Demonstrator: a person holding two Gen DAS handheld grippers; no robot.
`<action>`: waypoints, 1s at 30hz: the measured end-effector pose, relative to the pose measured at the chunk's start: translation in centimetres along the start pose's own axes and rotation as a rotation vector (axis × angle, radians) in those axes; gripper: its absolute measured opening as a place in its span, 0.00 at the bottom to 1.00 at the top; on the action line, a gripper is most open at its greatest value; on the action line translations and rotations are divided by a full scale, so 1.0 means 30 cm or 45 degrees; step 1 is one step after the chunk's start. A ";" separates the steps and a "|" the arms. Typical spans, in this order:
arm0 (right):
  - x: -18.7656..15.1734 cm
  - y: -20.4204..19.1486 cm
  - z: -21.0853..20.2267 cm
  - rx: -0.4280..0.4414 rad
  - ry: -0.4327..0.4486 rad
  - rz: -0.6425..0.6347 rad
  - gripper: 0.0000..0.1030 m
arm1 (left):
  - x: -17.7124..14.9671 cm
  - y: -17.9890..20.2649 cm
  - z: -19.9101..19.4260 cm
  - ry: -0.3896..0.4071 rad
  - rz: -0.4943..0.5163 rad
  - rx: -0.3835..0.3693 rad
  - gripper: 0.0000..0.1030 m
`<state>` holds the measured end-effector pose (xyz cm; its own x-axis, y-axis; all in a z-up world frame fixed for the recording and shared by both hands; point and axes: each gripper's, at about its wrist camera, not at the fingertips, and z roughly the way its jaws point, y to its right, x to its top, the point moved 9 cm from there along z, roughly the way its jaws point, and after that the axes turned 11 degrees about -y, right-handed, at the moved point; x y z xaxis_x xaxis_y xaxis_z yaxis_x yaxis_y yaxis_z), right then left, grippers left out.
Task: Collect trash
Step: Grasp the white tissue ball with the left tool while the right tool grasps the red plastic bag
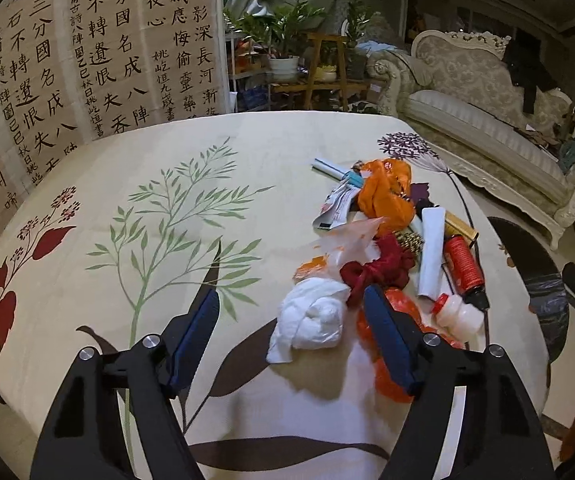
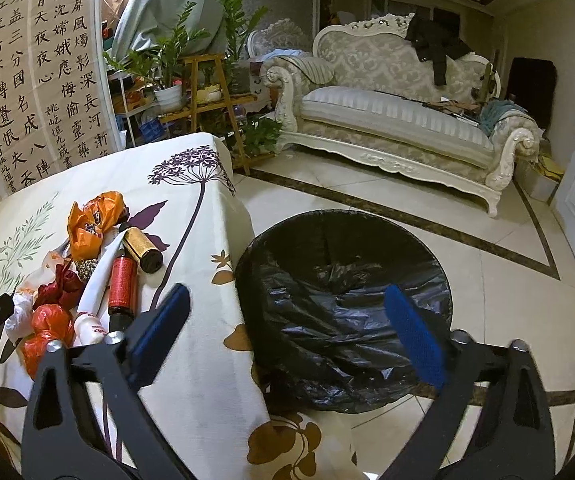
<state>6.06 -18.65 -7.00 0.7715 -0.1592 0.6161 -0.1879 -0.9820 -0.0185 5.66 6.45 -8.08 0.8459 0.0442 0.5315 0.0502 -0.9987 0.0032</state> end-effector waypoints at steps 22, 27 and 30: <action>-0.021 -0.080 -0.031 0.036 -0.009 -0.058 0.78 | -0.023 -0.007 0.063 -0.037 0.070 -0.019 0.70; -0.027 -0.097 -0.023 0.039 -0.016 -0.070 0.78 | -0.034 0.009 0.071 -0.033 0.086 -0.100 0.49; -0.031 -0.111 -0.021 0.045 -0.019 -0.081 0.78 | -0.041 0.024 0.064 -0.036 0.077 -0.209 0.34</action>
<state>5.59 -15.15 -7.00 0.7902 -0.0979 0.6050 -0.1171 -0.9931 -0.0077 5.67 5.72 -10.38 0.8593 -0.0176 0.5111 -0.0866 -0.9900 0.1114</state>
